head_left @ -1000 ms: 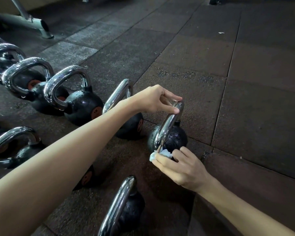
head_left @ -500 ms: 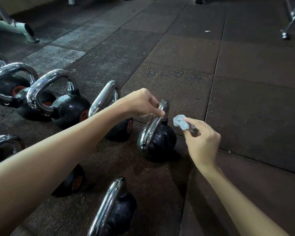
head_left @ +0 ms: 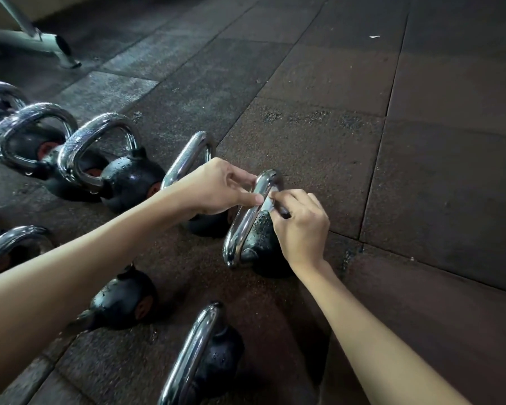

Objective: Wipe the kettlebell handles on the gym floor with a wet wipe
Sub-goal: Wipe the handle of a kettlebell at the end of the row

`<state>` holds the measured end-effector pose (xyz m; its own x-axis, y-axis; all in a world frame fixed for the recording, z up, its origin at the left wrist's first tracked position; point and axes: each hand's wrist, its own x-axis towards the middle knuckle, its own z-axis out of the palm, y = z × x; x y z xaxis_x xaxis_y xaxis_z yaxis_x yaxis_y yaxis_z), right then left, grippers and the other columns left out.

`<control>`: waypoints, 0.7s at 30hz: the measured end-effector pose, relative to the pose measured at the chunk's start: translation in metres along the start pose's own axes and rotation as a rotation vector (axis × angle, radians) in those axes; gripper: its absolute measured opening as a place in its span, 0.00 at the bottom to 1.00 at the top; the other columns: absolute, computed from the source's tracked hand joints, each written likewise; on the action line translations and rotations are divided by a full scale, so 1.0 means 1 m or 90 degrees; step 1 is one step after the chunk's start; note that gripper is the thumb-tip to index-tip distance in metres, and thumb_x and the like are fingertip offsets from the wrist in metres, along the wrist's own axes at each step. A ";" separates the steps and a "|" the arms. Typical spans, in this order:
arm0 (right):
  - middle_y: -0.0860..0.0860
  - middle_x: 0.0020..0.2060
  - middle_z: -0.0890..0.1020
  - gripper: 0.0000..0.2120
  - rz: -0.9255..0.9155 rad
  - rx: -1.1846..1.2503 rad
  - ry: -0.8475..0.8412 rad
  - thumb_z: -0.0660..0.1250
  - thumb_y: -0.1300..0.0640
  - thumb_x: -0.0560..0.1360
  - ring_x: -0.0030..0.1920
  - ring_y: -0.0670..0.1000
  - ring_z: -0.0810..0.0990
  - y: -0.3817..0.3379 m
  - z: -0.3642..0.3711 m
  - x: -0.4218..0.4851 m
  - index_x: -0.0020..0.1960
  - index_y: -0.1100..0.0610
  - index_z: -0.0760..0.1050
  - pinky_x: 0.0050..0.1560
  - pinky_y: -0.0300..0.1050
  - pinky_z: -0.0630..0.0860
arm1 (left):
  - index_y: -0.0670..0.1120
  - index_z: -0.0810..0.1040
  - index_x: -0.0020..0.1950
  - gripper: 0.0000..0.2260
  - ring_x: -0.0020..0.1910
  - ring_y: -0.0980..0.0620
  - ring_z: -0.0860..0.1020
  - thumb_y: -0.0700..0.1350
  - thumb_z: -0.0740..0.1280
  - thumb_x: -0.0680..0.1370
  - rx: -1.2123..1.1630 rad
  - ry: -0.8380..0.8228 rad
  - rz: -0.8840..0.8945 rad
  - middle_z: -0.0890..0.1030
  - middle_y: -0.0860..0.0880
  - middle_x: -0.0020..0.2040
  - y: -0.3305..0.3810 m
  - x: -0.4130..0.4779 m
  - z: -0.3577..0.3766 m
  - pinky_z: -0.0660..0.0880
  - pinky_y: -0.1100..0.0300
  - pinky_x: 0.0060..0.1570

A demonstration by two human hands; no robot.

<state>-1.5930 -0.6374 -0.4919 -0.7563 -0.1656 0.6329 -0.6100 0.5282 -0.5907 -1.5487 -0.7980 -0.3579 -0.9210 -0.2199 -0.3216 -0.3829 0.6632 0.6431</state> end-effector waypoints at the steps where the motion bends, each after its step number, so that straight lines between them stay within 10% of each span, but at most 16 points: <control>1: 0.48 0.45 0.85 0.09 -0.002 0.007 0.009 0.77 0.58 0.70 0.42 0.53 0.80 -0.002 0.002 0.001 0.51 0.55 0.86 0.45 0.49 0.78 | 0.55 0.85 0.59 0.16 0.52 0.58 0.85 0.54 0.80 0.72 -0.006 -0.006 0.002 0.88 0.56 0.44 -0.001 -0.001 0.000 0.75 0.67 0.61; 21: 0.46 0.44 0.88 0.08 0.122 0.050 0.014 0.75 0.57 0.71 0.41 0.51 0.84 -0.012 0.008 0.003 0.49 0.52 0.86 0.45 0.47 0.80 | 0.55 0.84 0.60 0.17 0.52 0.53 0.86 0.55 0.78 0.73 0.036 0.024 -0.047 0.88 0.50 0.49 -0.006 0.003 -0.014 0.78 0.62 0.54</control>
<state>-1.5896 -0.6506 -0.4870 -0.8558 -0.0496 0.5149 -0.4723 0.4810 -0.7386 -1.5503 -0.8126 -0.3524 -0.8931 -0.2958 -0.3389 -0.4458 0.6833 0.5783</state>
